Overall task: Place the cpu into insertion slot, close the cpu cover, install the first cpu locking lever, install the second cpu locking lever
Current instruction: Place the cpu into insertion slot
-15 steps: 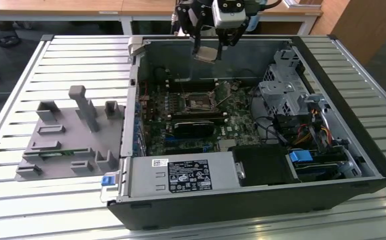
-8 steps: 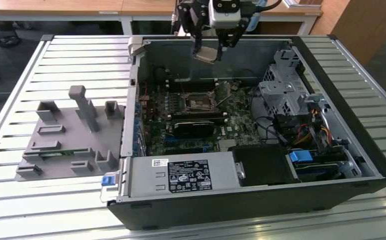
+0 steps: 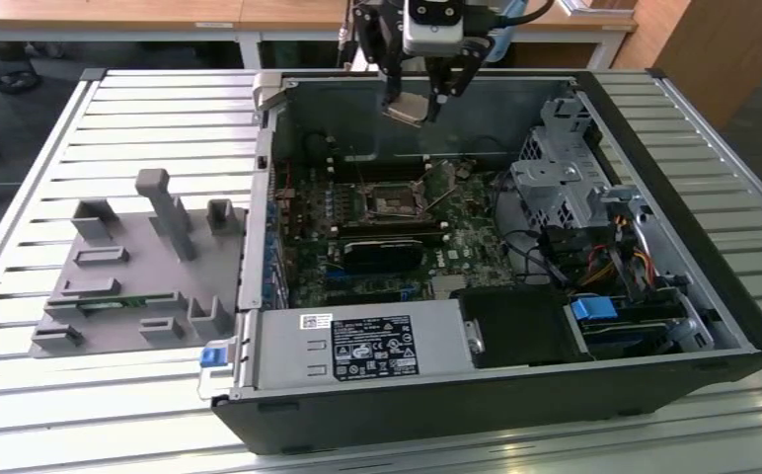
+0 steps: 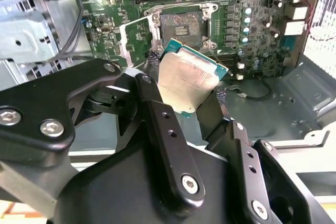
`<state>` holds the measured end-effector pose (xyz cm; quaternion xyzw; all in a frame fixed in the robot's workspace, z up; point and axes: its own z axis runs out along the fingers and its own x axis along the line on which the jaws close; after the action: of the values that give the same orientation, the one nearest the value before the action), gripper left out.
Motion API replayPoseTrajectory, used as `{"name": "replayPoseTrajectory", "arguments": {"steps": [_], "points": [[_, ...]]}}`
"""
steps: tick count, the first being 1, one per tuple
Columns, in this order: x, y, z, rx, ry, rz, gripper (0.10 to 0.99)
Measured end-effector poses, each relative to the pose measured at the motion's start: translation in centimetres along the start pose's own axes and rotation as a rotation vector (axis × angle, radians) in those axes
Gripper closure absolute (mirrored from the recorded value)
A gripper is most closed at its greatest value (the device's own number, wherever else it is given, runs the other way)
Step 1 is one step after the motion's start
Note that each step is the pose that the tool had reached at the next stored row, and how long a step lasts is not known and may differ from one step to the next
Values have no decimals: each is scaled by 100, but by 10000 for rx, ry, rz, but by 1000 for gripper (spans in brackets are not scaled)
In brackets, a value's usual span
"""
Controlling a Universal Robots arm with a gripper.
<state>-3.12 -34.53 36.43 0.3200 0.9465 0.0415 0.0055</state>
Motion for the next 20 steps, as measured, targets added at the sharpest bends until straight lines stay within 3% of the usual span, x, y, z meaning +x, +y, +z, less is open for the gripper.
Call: {"name": "replayPoseTrajectory", "arguments": {"steps": [20], "points": [[7,8,16,-27,-223,2575,549]]}}
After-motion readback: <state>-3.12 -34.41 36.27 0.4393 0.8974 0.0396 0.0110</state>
